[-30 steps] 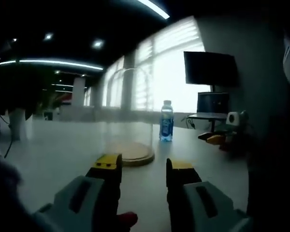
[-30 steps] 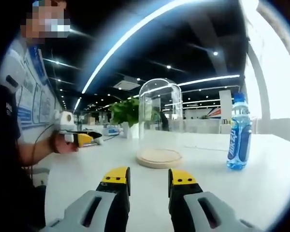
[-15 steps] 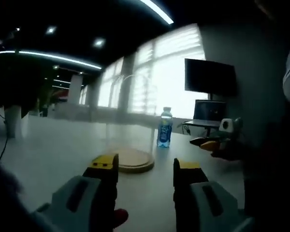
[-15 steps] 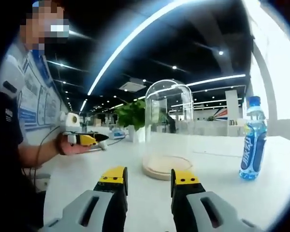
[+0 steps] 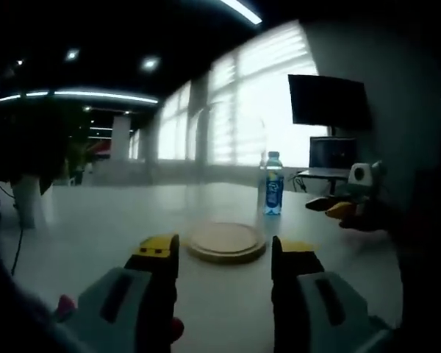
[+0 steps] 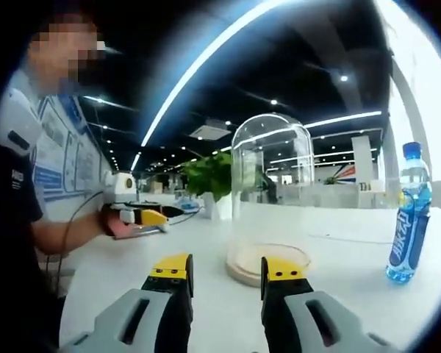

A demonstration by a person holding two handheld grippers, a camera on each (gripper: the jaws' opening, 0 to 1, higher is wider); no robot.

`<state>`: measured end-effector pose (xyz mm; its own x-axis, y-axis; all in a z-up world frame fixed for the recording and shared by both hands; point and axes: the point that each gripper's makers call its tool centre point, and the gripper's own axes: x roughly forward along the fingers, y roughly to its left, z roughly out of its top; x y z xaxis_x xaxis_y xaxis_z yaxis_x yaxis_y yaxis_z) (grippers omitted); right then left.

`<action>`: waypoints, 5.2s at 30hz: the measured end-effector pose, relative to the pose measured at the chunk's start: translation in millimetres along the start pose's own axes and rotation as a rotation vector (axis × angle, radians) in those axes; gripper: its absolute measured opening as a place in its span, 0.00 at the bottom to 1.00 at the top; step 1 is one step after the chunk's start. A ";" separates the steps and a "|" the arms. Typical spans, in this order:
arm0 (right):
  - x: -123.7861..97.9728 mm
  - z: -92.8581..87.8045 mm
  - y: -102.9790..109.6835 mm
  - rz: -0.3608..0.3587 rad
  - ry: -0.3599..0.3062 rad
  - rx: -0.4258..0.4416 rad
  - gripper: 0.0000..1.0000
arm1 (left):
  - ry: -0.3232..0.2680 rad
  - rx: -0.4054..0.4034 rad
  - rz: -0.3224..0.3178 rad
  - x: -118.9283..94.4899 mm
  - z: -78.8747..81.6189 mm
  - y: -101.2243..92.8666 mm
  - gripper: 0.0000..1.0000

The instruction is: Open the cover put in the Mizone put the cover back on

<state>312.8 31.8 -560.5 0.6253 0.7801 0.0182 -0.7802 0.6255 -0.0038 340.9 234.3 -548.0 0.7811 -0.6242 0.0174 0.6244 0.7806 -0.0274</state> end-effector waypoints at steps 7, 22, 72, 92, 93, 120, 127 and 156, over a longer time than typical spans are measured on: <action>-0.7 1.1 -5.5 -0.021 0.012 -0.014 0.31 | -0.005 -0.058 0.015 4.6 0.5 11.2 0.39; -5.3 -1.2 -4.8 -0.032 0.014 -0.029 0.31 | 0.007 -0.077 0.065 9.3 -4.0 27.4 0.40; 37.8 52.5 -58.8 0.009 -0.004 -0.037 0.59 | -0.073 -0.042 -0.242 67.8 59.2 -21.5 0.64; 65.9 73.4 -67.8 0.095 -0.007 -0.039 0.65 | -0.052 -0.070 -0.284 99.5 65.4 -7.1 0.64; 68.0 73.6 -67.6 0.104 -0.003 -0.038 0.66 | -0.056 -0.066 -0.290 101.4 67.0 -8.1 0.65; 93.0 86.0 -81.9 0.247 0.004 0.000 0.70 | -0.074 0.001 -0.415 124.1 80.5 -11.2 0.62; 96.4 94.7 -86.4 0.282 -0.011 0.004 0.70 | 0.003 0.050 -0.425 124.1 77.8 -6.8 0.61; 133.4 76.4 -87.0 0.366 0.077 -0.067 0.80 | 0.059 0.039 -0.529 144.7 69.7 -3.1 0.69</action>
<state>463.0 80.5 -481.3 0.3068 0.9490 -0.0722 -0.9511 0.3027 -0.0620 452.2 143.7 -475.7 0.3587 -0.9327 -0.0374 0.9334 0.3587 0.0071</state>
